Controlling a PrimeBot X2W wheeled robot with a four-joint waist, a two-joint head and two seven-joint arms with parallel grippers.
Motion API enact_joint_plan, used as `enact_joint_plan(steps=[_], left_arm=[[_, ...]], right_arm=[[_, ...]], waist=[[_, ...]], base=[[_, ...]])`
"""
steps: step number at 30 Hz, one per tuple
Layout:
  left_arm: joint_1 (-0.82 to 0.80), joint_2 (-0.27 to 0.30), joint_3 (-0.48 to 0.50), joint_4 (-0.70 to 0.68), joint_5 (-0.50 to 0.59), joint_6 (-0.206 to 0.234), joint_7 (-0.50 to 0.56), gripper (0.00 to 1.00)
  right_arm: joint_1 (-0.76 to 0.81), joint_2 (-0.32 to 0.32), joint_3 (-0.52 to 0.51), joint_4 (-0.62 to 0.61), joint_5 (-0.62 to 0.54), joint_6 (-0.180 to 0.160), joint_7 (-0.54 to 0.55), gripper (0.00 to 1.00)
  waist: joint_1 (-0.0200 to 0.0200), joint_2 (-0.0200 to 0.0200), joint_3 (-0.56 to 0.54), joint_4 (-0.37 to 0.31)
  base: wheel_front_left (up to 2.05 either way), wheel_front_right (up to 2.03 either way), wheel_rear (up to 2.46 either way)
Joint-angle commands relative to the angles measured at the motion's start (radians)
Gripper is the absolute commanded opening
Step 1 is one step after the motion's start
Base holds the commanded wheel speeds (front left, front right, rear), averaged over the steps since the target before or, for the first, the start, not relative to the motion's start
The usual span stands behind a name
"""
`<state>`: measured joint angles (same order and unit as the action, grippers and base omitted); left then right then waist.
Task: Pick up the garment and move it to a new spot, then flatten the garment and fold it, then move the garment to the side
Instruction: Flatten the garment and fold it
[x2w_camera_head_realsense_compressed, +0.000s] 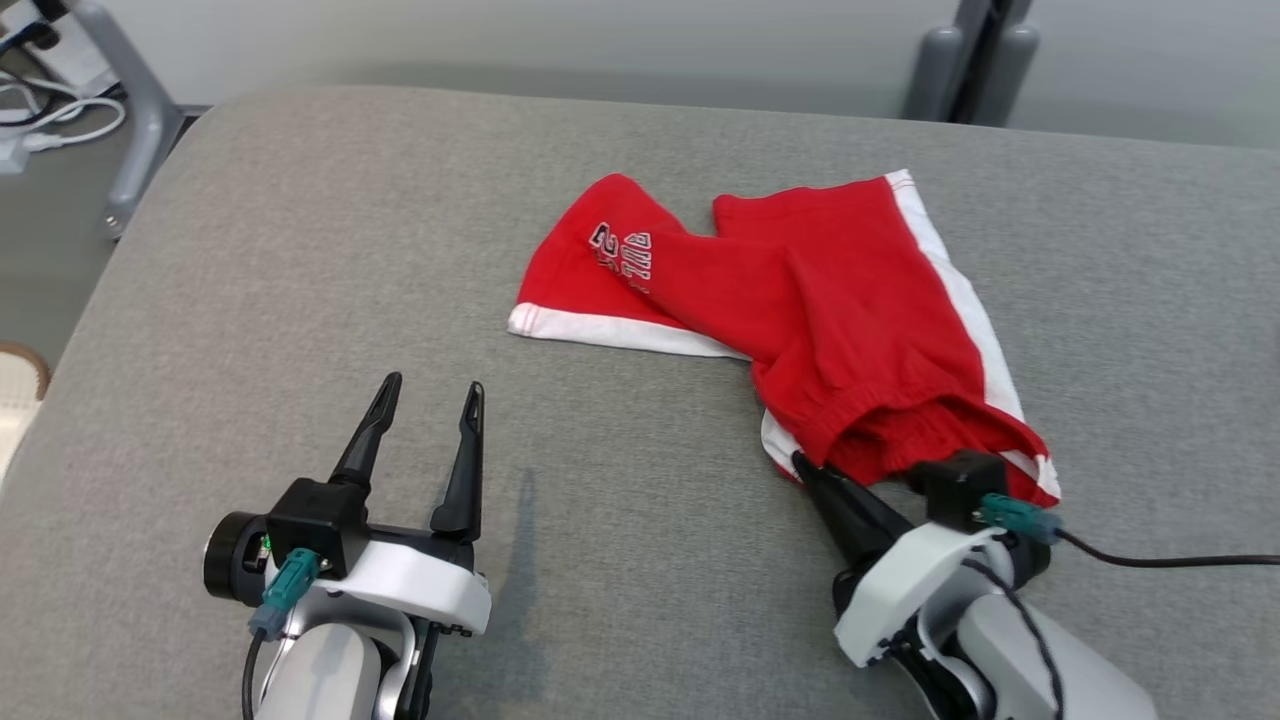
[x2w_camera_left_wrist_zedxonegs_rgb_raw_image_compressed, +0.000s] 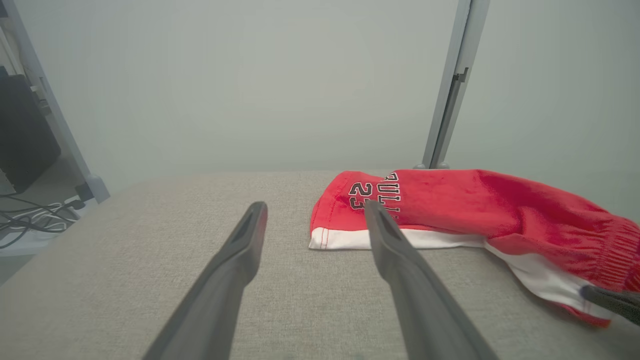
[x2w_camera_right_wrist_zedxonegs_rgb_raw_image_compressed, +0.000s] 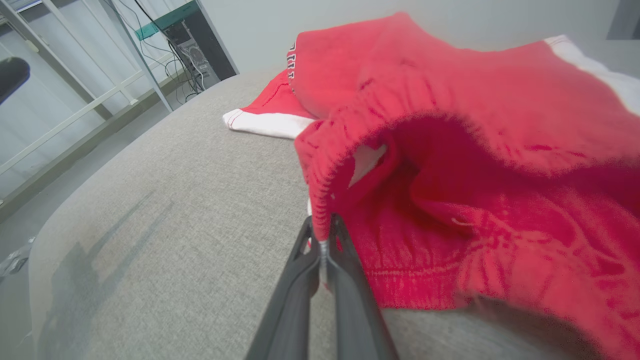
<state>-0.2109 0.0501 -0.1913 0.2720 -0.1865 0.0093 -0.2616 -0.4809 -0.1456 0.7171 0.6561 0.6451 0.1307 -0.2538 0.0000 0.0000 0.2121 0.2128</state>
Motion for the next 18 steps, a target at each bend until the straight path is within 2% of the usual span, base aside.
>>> enact_joint_plan(steps=[1,6,11,18], left_arm=[[0.011,0.003,0.01,0.003,-0.003,-0.003,-0.004,1.0],[0.017,0.002,0.024,0.014,0.003,-0.009,-0.004,1.0],[0.012,0.002,0.036,0.023,0.009,-0.015,-0.004,1.0],[-0.004,0.002,0.026,0.096,0.019,-0.046,-0.004,1.0]], right_arm=[[0.02,-0.026,-0.001,-0.027,0.025,0.0,-0.005,0.0],[0.09,-0.145,-0.006,-0.147,0.121,0.0,0.05,0.0],[0.159,-0.267,-0.064,-0.248,0.183,0.0,0.104,0.0],[0.212,-0.331,-0.114,-0.352,0.248,0.0,0.176,0.0]], waist=[[0.0,0.0,-0.012,-0.03],[0.0,0.0,-0.034,-0.093],[0.0,0.0,-0.042,-0.15],[0.0,0.0,-0.037,-0.196]], base=[[0.0,0.0,0.0],[0.0,0.0,0.0],[0.0,0.0,0.0],[0.0,0.0,0.0]])
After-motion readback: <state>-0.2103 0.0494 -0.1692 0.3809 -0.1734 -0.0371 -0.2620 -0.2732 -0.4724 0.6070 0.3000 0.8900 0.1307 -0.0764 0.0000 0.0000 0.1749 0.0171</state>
